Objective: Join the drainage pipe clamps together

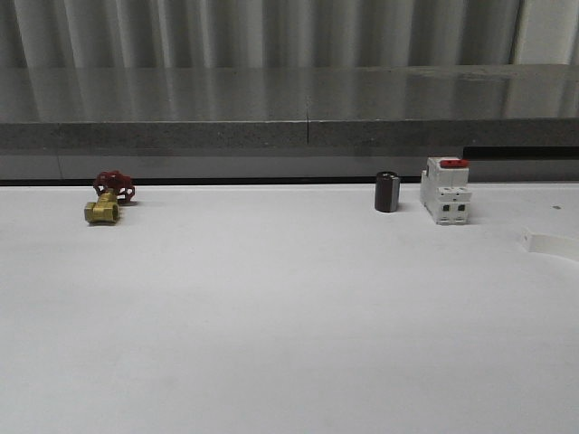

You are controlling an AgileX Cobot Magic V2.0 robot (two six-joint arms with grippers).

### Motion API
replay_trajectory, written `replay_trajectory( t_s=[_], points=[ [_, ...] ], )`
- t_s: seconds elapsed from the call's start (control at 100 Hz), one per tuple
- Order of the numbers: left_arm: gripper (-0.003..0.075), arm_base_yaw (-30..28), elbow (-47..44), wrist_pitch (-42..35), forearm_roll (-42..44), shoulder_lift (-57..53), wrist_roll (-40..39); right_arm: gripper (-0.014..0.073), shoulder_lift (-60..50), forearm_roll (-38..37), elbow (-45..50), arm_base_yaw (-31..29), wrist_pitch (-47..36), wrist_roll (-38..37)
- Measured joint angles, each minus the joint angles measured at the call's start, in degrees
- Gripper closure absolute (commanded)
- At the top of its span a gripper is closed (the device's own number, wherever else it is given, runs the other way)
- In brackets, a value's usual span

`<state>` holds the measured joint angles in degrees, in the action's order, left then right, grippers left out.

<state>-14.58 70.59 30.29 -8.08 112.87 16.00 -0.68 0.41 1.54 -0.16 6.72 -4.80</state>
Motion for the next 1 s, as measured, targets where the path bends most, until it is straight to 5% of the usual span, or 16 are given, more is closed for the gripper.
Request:
replay_trajectory(
  t_s=[0.5, 0.74, 1.0],
  points=[
    [0.0692, 2.22, 0.00, 8.78, -5.40, -11.52, -1.60, 0.0711, 0.00, 0.00, 0.00, 0.00, 0.00, 0.00],
    [0.0691, 15.67, 0.00, 14.93, -3.42, -19.58, -13.75, 0.0711, 0.00, 0.00, 0.00, 0.00, 0.00, 0.00],
    [0.0691, 33.66, 0.04, 13.26, 5.01, -17.78, -29.54, 0.0711, 0.00, 0.00, 0.00, 0.00, 0.00, 0.00]
  ],
)
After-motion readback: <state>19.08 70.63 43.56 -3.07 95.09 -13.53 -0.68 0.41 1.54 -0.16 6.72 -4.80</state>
